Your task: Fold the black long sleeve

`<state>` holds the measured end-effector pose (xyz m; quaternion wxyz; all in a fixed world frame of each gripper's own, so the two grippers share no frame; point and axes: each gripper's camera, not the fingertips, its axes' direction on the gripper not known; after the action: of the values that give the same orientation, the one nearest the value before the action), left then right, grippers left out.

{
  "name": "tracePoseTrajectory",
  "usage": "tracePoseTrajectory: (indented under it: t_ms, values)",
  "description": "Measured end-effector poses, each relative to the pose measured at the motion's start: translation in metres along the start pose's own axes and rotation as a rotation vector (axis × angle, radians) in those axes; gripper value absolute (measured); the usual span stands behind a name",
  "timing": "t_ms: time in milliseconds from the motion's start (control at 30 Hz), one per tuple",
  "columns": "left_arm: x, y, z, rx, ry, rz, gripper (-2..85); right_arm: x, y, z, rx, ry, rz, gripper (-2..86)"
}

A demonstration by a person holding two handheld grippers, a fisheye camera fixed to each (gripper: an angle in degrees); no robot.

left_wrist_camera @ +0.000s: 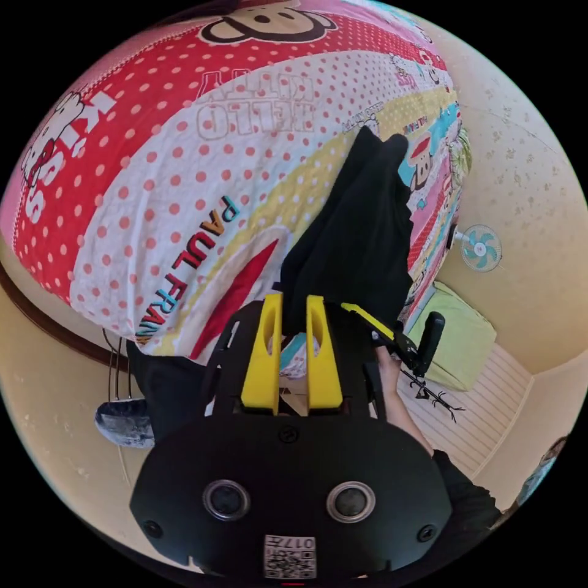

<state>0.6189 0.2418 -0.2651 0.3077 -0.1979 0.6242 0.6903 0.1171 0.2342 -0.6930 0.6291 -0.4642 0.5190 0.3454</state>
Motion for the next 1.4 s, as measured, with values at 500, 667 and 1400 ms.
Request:
tracePoseTrajectory:
  t_ms: [500, 667, 1400]
  values:
    - [0.236, 0.077, 0.235, -0.331, -0.144, 0.794, 4.2, 0.153, 0.237, -0.018, 0.238, -0.218, 0.527, 0.7]
    - [0.211, 0.081, 0.316, -0.446, -0.242, 0.739, 6.1, 0.178, 0.281, 0.001, 0.279, -0.329, 0.626, 1.8]
    - [0.035, -0.050, 0.258, -0.322, -0.231, 0.351, 12.5, 0.254, 0.228, 0.043, 0.293, -0.521, 0.618, 4.8]
